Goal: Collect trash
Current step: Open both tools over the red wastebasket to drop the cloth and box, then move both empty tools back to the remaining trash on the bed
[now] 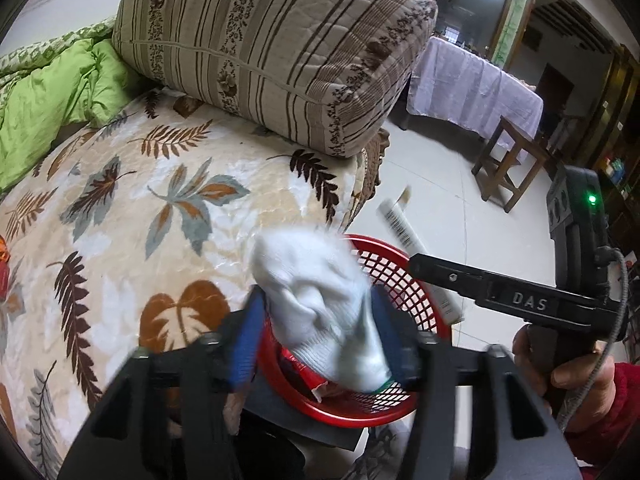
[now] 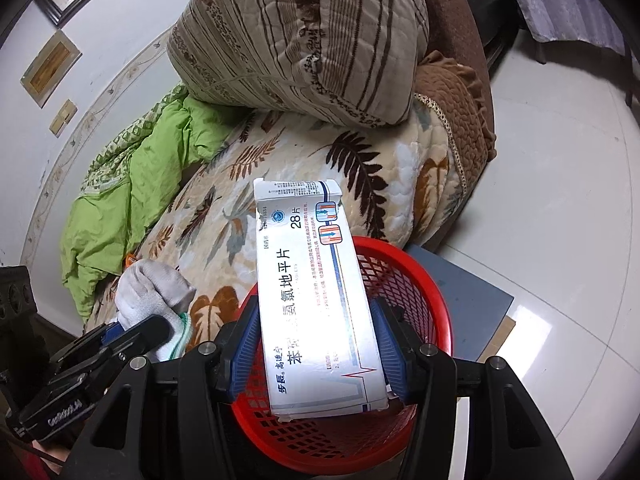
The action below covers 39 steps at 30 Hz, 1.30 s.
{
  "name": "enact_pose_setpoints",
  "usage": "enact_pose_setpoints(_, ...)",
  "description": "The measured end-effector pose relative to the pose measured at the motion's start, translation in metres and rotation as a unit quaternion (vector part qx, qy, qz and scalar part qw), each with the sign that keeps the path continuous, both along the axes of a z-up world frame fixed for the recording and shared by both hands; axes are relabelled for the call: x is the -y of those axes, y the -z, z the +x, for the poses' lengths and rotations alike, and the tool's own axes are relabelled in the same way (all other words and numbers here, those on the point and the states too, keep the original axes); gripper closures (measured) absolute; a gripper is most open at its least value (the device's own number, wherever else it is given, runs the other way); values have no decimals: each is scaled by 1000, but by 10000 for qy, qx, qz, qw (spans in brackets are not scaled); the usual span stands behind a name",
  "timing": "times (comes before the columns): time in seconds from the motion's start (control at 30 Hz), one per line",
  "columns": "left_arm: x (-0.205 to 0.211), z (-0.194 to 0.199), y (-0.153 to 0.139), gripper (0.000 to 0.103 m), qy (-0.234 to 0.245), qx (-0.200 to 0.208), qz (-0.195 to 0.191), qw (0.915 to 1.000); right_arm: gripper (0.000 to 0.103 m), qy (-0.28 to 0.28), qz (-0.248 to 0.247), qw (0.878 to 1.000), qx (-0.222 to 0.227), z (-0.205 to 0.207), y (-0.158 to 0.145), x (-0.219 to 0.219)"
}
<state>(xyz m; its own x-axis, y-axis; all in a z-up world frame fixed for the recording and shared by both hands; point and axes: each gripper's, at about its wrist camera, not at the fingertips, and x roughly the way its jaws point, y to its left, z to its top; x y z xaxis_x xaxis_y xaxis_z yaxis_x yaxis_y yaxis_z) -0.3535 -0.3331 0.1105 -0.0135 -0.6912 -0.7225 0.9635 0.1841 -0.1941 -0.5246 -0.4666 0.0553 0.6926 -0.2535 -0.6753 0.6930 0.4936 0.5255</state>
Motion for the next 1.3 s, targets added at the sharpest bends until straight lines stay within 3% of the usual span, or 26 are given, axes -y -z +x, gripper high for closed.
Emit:
enact_pose_setpoints(0.2, -2, 1, -1, 45, -7, -36, -21, 10000, 41, 125, -26, 9999, -14, -5, -2, 4)
enact_pose_setpoints(0.5, -20, 24, 0, 44, -429, -175, -21, 9989, 41, -91, -51, 9999, 74, 12, -8, 0)
enact_pose_setpoints(0.87, -76, 82, -7, 42, -1316, -260, -174, 9908, 41, -1000, -261, 9944, 198, 90, -24, -34)
enact_pose_setpoints(1.07, -137, 137, -13, 41, -2182, -295, -343, 9749, 41, -1705, -412, 9843, 214, 152, -34, -63)
enact_pose_setpoints(1.3, -231, 205, -9, 39, -3352, -357, -435, 9405, 41, -2475, -574, 9670, 205, 231, -41, -113)
